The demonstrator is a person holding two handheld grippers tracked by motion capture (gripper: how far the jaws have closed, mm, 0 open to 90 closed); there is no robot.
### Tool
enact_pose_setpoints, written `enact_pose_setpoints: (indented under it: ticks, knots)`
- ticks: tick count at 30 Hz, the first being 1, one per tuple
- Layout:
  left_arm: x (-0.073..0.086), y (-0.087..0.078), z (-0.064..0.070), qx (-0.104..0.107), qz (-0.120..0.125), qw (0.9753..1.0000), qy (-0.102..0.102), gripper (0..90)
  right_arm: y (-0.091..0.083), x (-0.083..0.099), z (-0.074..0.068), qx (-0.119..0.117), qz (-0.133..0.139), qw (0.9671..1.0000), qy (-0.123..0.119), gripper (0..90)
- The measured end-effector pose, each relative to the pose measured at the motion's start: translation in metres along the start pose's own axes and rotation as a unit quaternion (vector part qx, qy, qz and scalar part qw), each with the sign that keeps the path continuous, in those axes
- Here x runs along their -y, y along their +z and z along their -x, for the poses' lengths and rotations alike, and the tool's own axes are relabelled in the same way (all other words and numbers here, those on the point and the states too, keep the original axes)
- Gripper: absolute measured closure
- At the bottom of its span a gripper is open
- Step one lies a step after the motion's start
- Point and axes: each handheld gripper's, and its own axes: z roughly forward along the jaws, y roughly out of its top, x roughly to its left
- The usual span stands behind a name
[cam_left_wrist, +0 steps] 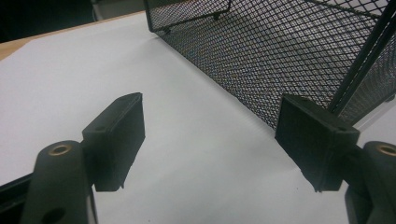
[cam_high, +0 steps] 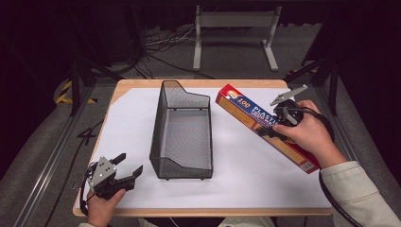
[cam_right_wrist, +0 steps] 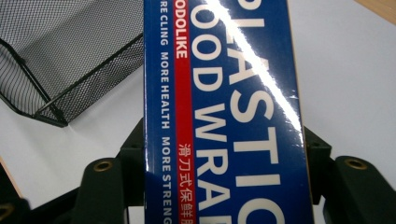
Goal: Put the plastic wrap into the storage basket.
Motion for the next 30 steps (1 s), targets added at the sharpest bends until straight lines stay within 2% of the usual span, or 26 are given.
enact_pose_setpoints:
  ticks: [3, 7, 10, 15, 23, 30]
  knots:
    - [0.000, 0.000, 0.000, 0.000, 0.000, 1.0000, 0.001, 24.7, -0.002, -0.007, -0.008, 0.002, 0.001, 0.9998, 0.018, 40.1]
    - [0.000, 0.000, 0.000, -0.001, 0.002, 1.0000, 0.002, 24.7, 0.000, -0.014, -0.015, 0.001, 0.002, 0.9997, 0.022, 40.1]
    - [0.000, -0.001, 0.000, -0.001, 0.002, 1.0000, 0.002, 24.7, 0.003, -0.021, -0.022, 0.006, 0.002, 0.9999, 0.011, 40.2]
    - [0.001, -0.002, 0.000, -0.002, 0.002, 1.0000, 0.001, 24.8, 0.010, -0.034, -0.033, 0.006, -0.001, 0.9997, 0.024, 40.2]
    - [0.000, 0.000, -0.001, 0.001, 0.002, 1.0000, 0.004, 24.7, 0.018, -0.056, -0.052, -0.003, 0.000, 0.9995, 0.032, 40.2]
    - [-0.002, 0.003, -0.001, 0.007, 0.005, 1.0000, 0.003, 24.8, 0.027, -0.072, -0.066, -0.002, -0.007, 0.9991, 0.041, 40.1]
